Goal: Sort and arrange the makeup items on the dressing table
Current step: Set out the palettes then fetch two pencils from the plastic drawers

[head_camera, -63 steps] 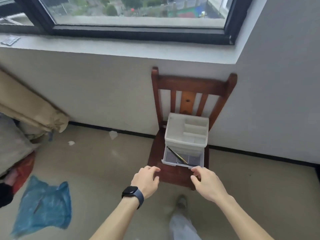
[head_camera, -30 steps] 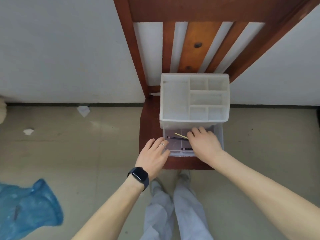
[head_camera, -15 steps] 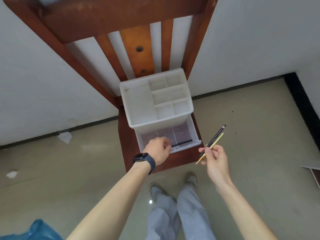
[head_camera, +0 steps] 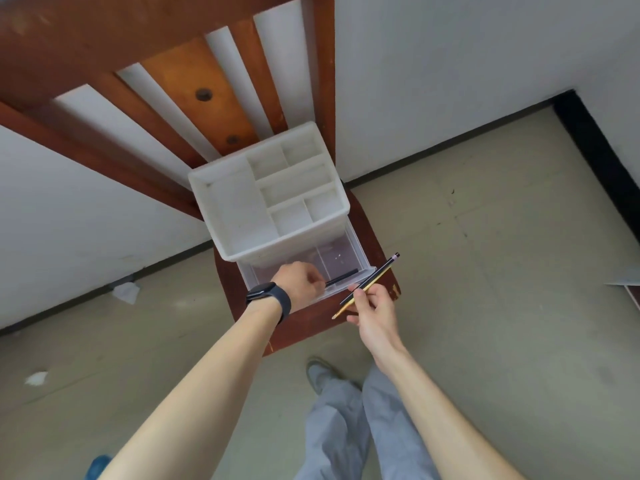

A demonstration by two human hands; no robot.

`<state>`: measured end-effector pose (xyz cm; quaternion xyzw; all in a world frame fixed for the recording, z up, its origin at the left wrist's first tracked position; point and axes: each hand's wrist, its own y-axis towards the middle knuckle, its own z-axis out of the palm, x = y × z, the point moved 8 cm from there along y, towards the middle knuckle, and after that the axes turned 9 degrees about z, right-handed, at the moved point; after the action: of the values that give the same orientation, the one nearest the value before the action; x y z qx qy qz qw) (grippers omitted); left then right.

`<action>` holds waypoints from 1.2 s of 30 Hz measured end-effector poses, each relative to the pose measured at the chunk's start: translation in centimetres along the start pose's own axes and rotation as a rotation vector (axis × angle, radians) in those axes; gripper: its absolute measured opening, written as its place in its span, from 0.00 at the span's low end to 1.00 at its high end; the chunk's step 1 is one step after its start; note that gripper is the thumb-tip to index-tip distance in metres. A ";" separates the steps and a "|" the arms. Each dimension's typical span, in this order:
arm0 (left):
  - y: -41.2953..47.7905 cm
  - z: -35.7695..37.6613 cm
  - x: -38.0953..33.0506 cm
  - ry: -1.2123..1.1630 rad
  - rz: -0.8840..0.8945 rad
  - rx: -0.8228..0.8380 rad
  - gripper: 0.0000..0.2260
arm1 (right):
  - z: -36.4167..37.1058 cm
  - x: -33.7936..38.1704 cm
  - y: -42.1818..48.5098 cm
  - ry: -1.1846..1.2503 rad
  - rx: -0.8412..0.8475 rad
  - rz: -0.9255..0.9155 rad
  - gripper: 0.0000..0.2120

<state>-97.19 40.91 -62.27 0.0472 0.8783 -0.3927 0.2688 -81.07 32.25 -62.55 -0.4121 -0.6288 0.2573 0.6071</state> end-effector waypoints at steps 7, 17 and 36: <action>-1.2 -0.3 -0.5 0.041 0.072 -0.050 0.07 | -0.1 1.0 -0.5 -0.096 0.037 -0.047 0.04; -14.6 -5.1 3.4 -0.468 0.015 -0.983 0.09 | -4.0 -2.1 -1.8 -0.192 -0.013 -0.090 0.04; -5.9 15.6 15.0 -0.599 -0.428 -0.701 0.05 | -1.8 -5.4 11.5 -0.850 -0.087 -0.310 0.08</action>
<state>-104.92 23.75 -74.53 -0.3417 0.8316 -0.1168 0.4219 -77.37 33.53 -74.75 -0.1962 -0.8866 0.2830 0.3087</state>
